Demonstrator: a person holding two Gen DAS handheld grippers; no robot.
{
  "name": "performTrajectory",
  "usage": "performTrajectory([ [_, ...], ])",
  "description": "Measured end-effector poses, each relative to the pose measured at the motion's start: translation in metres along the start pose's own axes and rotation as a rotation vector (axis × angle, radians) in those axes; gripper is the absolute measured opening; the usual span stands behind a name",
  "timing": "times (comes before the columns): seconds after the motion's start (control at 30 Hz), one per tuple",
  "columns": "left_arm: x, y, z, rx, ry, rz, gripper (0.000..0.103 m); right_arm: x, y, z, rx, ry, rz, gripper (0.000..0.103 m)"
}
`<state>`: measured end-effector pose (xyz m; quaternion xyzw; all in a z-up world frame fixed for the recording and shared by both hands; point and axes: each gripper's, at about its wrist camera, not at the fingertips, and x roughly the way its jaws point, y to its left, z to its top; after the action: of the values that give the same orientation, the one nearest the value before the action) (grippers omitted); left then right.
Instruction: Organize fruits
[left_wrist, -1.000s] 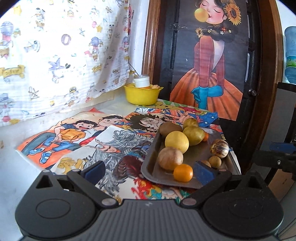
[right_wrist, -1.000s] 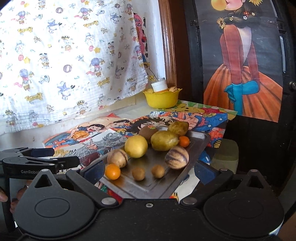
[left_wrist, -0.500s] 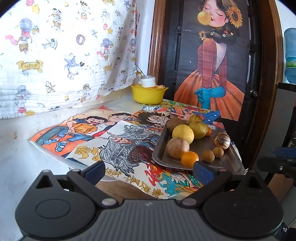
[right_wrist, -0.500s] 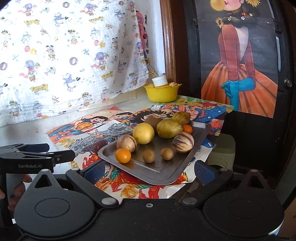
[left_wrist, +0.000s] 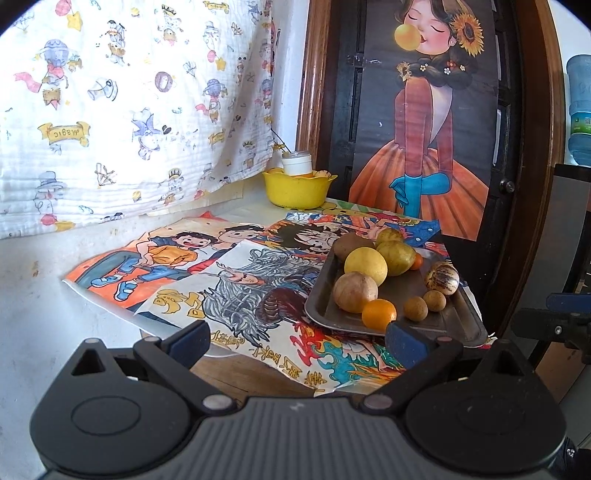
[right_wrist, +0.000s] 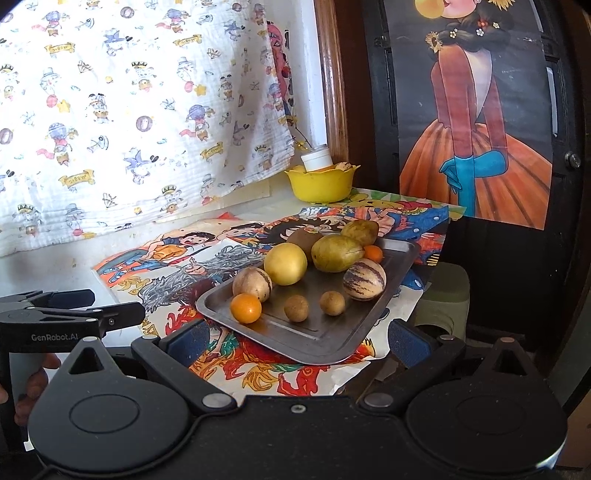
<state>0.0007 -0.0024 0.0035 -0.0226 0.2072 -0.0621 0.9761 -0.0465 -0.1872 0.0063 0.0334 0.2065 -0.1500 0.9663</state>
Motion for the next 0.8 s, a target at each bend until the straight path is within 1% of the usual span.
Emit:
performTrajectory([
  [0.33,0.0003,-0.0012,0.0002,0.001,0.004,0.005,0.103,0.0000,-0.0005,0.0003,0.003,0.001,0.001,0.102],
  [0.5,0.0009,-0.0023,0.0003,-0.001,0.014,0.024,0.103,0.0000,-0.0001,0.0001,0.002,0.001,0.001,0.102],
  [0.8,-0.0005,-0.0021,-0.0005,-0.003,0.008,0.028,0.103,0.0004,0.0002,-0.0002,0.003,0.001,0.000,0.102],
])
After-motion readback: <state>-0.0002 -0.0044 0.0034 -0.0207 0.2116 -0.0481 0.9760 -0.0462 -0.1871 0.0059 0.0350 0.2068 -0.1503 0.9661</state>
